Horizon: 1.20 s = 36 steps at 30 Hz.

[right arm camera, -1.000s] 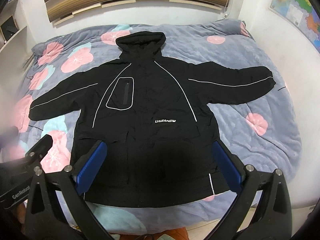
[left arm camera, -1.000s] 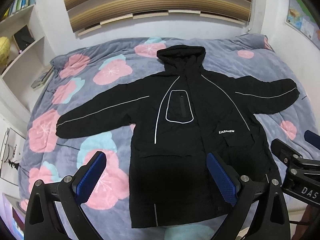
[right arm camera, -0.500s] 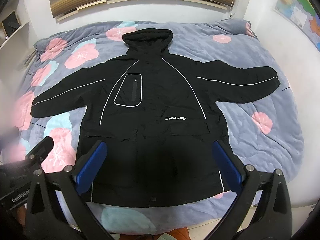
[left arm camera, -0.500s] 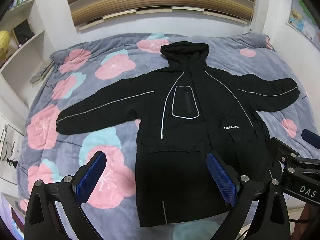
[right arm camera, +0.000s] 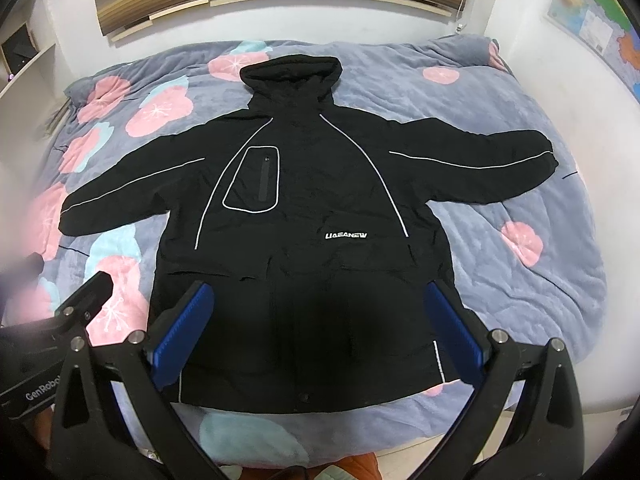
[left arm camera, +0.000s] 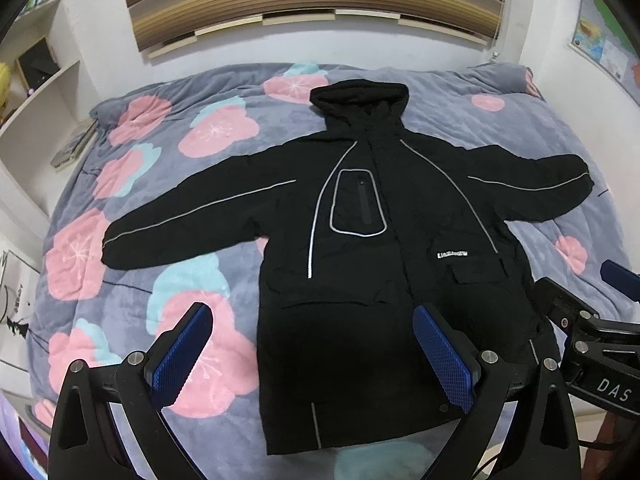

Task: Fold large clothes

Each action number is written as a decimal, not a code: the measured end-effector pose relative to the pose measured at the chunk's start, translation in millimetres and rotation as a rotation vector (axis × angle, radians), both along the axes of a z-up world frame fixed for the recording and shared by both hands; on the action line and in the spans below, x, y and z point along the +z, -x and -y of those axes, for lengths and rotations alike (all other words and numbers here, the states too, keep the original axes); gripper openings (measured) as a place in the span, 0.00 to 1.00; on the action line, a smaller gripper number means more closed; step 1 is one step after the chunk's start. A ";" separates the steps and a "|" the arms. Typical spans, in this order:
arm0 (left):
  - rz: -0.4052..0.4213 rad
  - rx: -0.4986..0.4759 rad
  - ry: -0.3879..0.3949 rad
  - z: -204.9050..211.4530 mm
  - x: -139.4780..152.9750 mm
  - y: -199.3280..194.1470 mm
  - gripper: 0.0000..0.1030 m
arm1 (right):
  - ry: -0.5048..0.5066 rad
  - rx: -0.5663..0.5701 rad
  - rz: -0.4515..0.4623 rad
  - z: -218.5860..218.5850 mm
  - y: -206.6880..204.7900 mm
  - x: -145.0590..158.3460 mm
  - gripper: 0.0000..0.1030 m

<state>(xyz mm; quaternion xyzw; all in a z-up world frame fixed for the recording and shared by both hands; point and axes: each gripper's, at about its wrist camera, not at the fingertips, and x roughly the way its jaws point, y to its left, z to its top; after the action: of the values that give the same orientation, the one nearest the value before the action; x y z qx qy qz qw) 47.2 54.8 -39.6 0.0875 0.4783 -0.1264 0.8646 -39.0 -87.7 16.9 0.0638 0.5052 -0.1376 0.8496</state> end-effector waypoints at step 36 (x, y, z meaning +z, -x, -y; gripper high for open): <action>0.019 0.103 -0.022 136.5 20.2 46.2 0.97 | 0.005 0.089 0.061 141.0 19.7 18.3 1.00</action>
<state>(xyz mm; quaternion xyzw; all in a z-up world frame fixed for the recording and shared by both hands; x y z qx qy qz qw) 1.0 -81.6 -19.4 0.0733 0.4752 -0.0756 0.8736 -58.7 -228.7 35.2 0.0432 0.4810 -0.0991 0.8700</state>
